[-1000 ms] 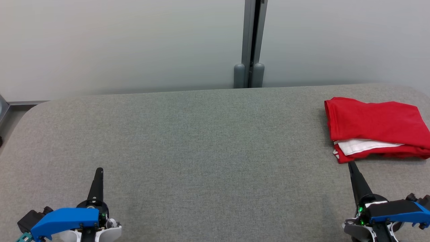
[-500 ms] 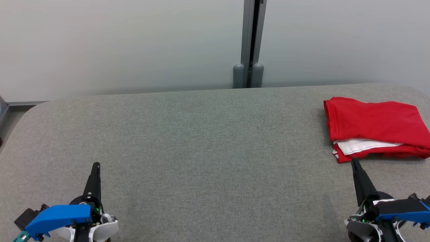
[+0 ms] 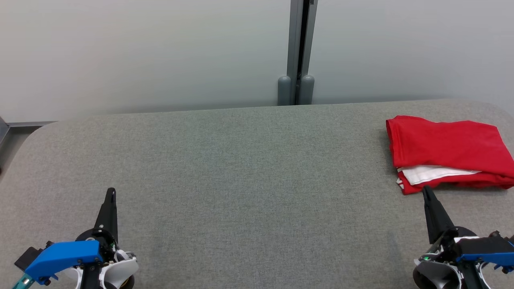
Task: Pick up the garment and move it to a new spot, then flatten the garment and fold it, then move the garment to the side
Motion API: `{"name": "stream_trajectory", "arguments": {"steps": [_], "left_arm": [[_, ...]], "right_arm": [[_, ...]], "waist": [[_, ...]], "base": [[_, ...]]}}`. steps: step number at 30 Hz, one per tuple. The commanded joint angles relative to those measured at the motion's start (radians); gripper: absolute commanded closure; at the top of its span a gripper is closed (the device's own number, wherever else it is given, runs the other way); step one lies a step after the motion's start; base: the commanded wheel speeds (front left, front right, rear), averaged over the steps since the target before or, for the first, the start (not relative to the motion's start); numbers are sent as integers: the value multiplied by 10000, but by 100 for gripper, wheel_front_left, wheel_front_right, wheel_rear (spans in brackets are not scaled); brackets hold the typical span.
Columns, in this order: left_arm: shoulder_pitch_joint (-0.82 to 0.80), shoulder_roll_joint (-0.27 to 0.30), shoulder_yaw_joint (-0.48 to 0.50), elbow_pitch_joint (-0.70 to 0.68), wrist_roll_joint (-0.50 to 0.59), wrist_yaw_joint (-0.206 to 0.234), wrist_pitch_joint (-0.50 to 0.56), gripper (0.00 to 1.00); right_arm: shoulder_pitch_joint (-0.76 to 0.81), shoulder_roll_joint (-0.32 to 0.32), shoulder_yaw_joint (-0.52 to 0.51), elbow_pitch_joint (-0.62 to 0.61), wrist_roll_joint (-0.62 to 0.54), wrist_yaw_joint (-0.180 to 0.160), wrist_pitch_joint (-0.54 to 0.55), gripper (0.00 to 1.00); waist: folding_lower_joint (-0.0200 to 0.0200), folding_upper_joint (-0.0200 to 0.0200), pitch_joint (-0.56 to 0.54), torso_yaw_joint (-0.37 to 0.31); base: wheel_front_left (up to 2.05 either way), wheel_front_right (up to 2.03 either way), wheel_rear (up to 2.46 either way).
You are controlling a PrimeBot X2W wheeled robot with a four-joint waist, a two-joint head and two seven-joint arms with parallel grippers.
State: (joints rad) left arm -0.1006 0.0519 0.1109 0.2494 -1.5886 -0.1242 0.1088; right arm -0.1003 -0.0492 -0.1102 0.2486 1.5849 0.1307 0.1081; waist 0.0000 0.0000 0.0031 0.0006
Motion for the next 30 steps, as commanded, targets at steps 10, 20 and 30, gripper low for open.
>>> {"name": "stream_trajectory", "arguments": {"steps": [10,20,30], "left_arm": [[-136,-28,66,-64,-253,-96,92,100],[-136,-28,65,-65,-254,-96,91,100],[-136,-28,64,-66,-255,-96,90,100]], "right_arm": [[-142,-19,-63,-65,292,0,96,100],[-143,-19,-62,-65,293,0,96,100],[-142,-19,-62,-65,293,0,94,100]], "waist": [[0,0,-1,-6],[0,0,-1,-6],[0,0,-1,-6]], "base": [[0,0,0],[0,0,0],[0,0,0]]}}
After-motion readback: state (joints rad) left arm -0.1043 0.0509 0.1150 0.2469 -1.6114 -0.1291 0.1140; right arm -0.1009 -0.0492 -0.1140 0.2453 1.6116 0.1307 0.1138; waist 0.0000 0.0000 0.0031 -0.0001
